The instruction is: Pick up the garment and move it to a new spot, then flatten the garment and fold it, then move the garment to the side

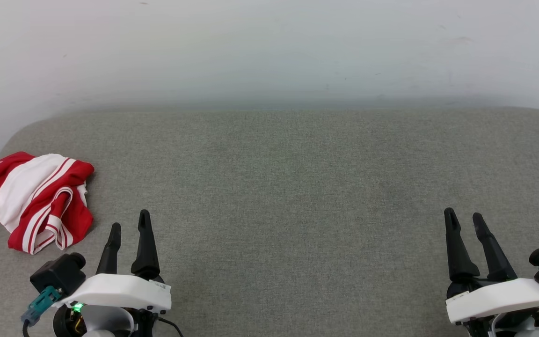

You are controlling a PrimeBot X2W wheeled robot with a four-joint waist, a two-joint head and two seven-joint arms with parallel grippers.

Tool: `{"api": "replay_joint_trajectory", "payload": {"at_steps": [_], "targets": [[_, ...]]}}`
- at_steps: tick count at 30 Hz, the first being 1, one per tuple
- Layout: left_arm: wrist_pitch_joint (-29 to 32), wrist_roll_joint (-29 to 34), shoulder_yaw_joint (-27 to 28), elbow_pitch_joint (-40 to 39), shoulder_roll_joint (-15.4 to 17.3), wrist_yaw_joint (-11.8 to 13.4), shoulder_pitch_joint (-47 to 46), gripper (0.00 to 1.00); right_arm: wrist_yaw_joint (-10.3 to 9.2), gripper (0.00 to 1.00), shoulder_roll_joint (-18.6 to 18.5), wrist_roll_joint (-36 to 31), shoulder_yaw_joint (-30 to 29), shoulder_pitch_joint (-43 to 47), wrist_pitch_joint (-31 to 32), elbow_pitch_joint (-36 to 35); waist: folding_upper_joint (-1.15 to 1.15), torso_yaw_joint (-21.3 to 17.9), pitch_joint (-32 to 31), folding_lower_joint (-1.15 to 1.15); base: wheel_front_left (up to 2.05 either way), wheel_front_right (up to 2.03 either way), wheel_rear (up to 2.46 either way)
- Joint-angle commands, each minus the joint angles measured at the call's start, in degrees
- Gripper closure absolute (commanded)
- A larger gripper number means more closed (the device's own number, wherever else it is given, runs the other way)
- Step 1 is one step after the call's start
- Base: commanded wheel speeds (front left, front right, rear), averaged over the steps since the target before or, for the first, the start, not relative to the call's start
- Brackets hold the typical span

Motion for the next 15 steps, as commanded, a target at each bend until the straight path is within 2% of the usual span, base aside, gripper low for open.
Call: {"api": "replay_joint_trajectory", "payload": {"at_steps": [1, 15], "targets": [[-0.4, 1.2, -0.1, -0.8, 0.2, 0.3, 0.0, 0.00, 0.01, 0.00, 0.0, -1.2, 0.1, -0.1, -0.5, -0.6, 0.00, 0.0, 0.0, 0.00, 0.00, 0.00, 0.00], [-2.5, 10.4, -1.6, -1.6, 0.2, 1.3, 0.5, 0.00, 0.00, 0.00, 0.0, -10.6, 0.6, 0.4, -2.7, -1.3, 0.00, 0.1, 0.2, 0.00, 0.00, 0.00, 0.00]]}}
